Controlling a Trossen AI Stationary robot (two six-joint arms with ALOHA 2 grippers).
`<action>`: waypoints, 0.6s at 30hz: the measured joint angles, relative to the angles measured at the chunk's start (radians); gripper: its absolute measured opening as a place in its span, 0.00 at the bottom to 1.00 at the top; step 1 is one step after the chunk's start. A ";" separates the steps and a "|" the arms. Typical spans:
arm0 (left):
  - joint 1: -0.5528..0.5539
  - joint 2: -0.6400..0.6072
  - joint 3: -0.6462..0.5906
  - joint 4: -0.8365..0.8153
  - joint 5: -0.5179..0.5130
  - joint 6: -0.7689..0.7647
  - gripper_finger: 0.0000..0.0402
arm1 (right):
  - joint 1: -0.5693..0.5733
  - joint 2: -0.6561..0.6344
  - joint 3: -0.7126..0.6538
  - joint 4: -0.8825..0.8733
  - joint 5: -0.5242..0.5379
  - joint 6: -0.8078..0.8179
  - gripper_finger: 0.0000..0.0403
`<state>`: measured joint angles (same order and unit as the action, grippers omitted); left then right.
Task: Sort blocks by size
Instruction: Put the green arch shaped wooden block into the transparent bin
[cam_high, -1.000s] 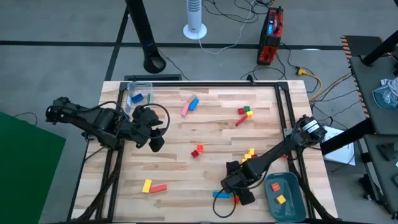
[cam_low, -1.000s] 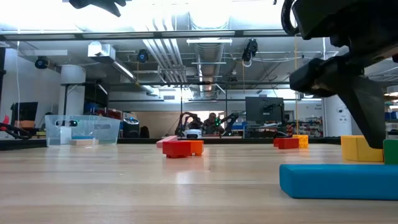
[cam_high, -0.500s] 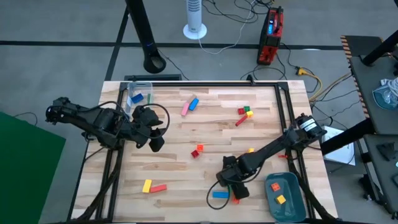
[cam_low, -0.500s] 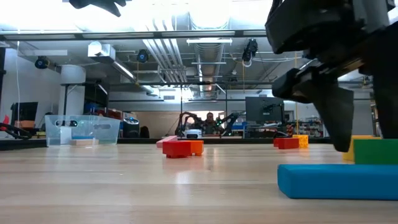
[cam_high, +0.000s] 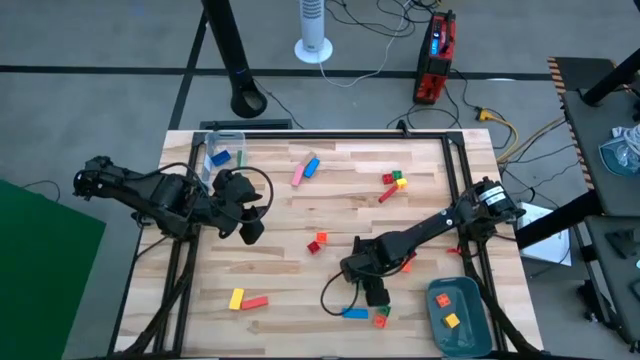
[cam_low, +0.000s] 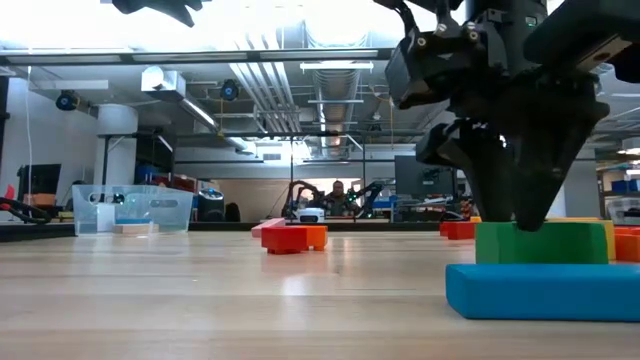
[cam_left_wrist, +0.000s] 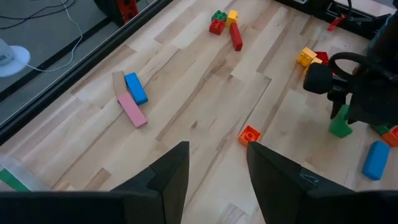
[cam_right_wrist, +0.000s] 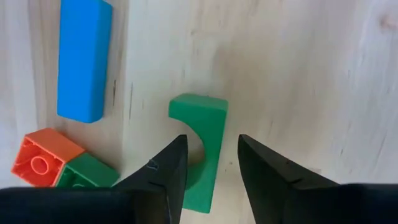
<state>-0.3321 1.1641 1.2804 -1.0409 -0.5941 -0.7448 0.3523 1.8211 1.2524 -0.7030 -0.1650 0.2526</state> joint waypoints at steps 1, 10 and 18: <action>0.000 0.000 0.000 0.000 0.000 0.000 0.37 | 0.000 0.002 -0.001 0.001 0.000 0.007 0.31; 0.000 0.000 0.000 0.000 -0.001 0.003 0.37 | 0.000 0.056 -0.005 0.035 -0.001 0.025 0.11; 0.000 0.000 0.000 0.001 -0.001 0.023 0.37 | -0.027 0.025 0.018 0.021 0.009 0.057 0.06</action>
<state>-0.3321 1.1641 1.2804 -1.0396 -0.5949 -0.7220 0.3255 1.8465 1.2701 -0.6821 -0.1563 0.3095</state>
